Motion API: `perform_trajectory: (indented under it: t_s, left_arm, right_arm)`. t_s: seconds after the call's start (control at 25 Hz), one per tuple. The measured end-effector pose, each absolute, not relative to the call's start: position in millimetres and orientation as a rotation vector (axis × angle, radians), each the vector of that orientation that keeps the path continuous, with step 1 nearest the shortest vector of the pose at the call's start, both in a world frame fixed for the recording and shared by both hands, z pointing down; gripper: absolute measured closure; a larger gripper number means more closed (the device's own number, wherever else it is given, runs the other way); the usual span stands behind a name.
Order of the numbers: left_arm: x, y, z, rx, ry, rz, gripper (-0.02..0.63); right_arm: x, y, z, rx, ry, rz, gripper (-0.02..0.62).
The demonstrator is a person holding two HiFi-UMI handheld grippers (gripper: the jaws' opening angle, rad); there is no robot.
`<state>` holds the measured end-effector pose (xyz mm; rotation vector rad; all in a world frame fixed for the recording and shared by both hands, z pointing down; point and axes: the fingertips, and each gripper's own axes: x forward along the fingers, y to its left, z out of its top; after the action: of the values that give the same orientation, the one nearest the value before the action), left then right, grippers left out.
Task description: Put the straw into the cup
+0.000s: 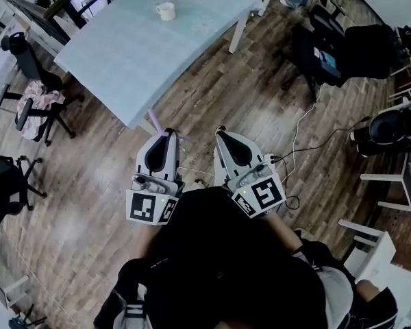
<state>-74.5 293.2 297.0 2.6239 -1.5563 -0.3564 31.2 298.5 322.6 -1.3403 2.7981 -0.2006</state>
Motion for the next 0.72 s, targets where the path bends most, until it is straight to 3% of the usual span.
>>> perform_trajectory:
  t_s: [0.72]
  left_arm:
    - [-39, 171, 294, 2.534, -1.74, -0.316, 0.575]
  right_arm:
    - [60, 162, 328, -1.133, 2.894, -0.251, 0.588]
